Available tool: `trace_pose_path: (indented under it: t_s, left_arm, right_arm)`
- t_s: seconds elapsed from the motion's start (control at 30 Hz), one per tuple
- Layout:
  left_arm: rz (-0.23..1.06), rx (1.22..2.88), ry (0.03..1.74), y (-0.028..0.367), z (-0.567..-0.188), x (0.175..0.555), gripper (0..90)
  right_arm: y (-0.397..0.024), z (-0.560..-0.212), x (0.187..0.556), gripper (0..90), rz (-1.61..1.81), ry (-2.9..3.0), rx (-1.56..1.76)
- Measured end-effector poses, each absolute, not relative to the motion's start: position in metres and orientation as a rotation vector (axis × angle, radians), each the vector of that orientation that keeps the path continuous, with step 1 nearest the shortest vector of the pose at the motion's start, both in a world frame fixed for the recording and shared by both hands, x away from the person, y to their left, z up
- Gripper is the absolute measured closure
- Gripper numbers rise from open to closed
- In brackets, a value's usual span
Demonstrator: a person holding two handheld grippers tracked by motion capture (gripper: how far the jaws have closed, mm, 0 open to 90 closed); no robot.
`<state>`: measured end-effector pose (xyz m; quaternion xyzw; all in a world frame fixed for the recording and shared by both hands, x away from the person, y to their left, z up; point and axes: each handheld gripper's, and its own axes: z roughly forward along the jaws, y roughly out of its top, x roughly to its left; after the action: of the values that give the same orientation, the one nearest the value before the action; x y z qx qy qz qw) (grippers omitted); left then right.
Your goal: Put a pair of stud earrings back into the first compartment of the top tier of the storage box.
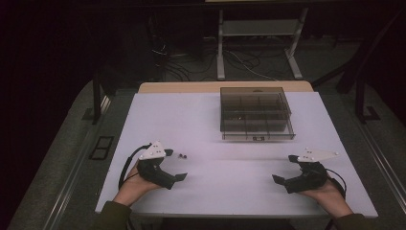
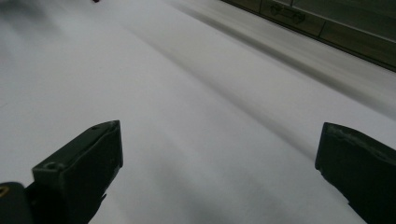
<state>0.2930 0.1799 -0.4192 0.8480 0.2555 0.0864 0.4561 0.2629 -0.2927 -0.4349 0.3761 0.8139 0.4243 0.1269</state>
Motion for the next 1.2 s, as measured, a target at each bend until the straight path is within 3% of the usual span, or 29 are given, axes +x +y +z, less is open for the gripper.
trace_pose_path:
  t_s: [1.2]
  left_arm:
    - [0.232,2.061,0.647,0.178,-0.409,0.309,0.3]
  right_arm:
    - [-0.296,-0.437,0.263,0.4,1.269,2.393,1.090]
